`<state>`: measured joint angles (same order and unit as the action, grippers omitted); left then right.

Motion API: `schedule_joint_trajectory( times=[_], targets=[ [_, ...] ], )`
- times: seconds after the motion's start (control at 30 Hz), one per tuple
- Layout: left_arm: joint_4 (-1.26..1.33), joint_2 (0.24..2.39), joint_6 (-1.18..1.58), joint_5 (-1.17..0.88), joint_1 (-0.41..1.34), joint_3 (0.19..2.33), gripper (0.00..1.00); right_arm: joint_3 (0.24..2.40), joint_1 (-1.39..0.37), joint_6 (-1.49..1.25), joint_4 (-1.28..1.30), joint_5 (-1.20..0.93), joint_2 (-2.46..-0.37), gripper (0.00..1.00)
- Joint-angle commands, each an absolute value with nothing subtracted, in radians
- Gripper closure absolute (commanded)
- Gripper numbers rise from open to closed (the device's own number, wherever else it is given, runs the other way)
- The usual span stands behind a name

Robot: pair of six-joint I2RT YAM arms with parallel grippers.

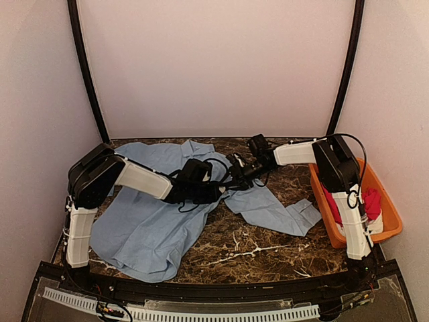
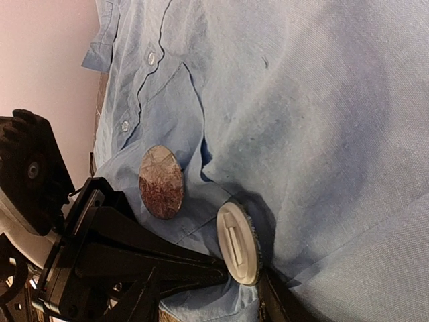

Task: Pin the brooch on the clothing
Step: Pick up the brooch from the flattened clothing.

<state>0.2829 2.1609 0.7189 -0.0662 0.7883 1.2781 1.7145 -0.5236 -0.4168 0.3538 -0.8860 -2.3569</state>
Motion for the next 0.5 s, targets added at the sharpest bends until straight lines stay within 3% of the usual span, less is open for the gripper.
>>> schedule_joint_trajectory(
  times=[0.0,0.13,0.27,0.47],
  targets=[
    [0.217,2.206,0.738,-0.095,0.787,1.232,0.99,1.725,-0.525,-0.459,0.296,-0.924,-2.4,0.53],
    [0.237,2.202,0.749,-0.113,0.781,1.213,0.99,1.729,-0.525,-0.489,0.251,-0.947,-2.424,0.56],
    [0.247,2.2,0.75,-0.119,0.777,1.197,0.99,1.741,-0.523,-0.5,0.236,-0.971,-2.452,0.73],
    [0.255,2.197,0.75,-0.126,0.773,1.186,0.99,1.708,-0.512,-0.54,0.159,-0.994,-2.456,0.86]
  ],
)
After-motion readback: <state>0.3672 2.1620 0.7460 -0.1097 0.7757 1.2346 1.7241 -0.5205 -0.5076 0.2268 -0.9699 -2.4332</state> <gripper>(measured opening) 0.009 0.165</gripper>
